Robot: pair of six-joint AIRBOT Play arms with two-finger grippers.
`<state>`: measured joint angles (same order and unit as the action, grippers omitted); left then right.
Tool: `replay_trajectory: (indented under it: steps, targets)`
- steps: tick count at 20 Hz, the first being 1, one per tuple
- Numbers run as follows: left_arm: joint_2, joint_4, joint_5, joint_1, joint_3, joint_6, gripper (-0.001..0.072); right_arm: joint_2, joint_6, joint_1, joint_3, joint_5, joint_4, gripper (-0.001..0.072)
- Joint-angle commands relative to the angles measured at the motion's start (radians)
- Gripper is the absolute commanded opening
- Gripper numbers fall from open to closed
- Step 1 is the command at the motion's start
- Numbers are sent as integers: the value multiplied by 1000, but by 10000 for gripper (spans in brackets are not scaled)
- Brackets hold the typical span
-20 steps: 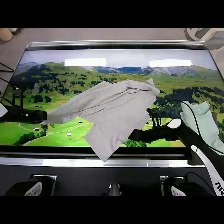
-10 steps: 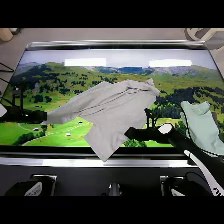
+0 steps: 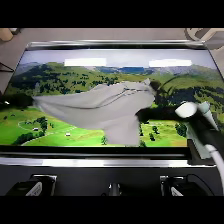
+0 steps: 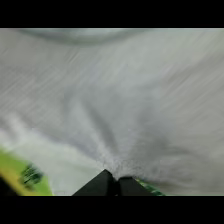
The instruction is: Fold the shirts.
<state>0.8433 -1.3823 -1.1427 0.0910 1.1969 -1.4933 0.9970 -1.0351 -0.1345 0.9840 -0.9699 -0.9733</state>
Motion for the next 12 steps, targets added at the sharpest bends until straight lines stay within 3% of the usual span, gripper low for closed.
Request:
replay_trajectory:
  steps: [1,3,6,12]
  targets:
    - [-106,4,127,1,369,-99,28,-221,28,109,495,-78,-510,26]
    - [-156,6,254,1,576,-157,28,-302,36,114,749,18,-667,25]
    - [-206,90,314,1,728,-207,28,-330,37,114,981,30,-664,26]
    - [-230,91,251,1,735,-171,28,-331,38,114,1034,-25,-674,26]
